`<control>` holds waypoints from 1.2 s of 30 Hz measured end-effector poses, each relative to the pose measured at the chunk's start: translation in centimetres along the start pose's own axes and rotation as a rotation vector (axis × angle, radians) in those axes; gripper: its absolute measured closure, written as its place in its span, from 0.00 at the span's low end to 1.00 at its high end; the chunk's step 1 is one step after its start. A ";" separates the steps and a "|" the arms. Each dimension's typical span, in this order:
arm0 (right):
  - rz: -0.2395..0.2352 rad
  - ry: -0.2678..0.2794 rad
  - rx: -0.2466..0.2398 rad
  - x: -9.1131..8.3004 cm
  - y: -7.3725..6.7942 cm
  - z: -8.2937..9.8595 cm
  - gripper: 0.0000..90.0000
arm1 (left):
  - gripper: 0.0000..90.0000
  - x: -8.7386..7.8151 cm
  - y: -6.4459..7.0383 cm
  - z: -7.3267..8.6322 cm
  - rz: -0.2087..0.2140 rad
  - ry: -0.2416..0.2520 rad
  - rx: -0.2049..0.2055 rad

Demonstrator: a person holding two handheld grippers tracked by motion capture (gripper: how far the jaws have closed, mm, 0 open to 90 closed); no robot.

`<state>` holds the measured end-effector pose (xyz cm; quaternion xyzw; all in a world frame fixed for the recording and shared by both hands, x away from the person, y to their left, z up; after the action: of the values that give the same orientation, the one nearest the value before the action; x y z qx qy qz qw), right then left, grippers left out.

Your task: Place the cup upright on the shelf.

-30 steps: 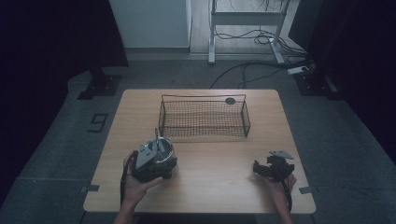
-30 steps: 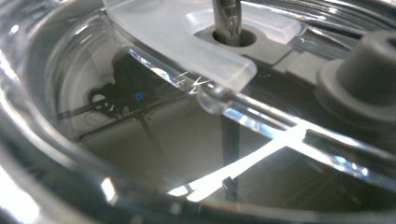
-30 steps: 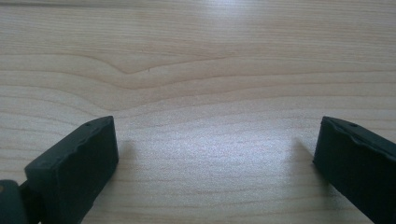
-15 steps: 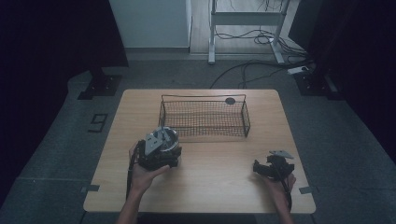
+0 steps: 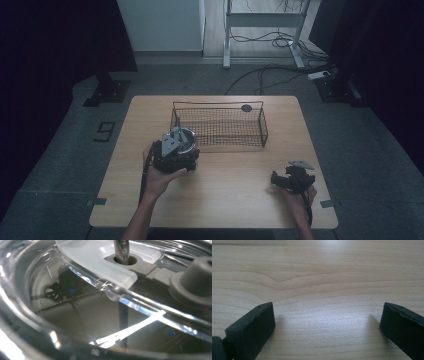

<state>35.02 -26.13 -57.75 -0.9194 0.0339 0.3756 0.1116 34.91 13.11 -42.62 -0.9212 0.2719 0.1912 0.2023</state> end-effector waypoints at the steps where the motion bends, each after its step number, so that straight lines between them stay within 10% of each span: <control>1: 0.000 0.000 0.000 0.0 0.0 0.0 0.00 | 0.04 0.1 -0.2 -0.1 -0.005 0.000 0.000; 36: 0.004 0.001 0.005 0.0 0.0 0.0 0.00 | 0.04 2.8 -3.3 -3.2 -0.030 0.009 -0.051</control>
<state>35.02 -26.16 -57.73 -0.9192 0.0366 0.3753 0.1132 39.81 12.94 -40.30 -0.9309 0.2539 0.1908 0.1802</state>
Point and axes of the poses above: each handheld gripper's, and its own axes: x roughly forward along the jaws, z roughly out of its underside, y roughly to its right, the point moved 3 cm from there along x, roughly forward along the jaws, and after that the axes turned 14 degrees about x, right-handed, at the moved point
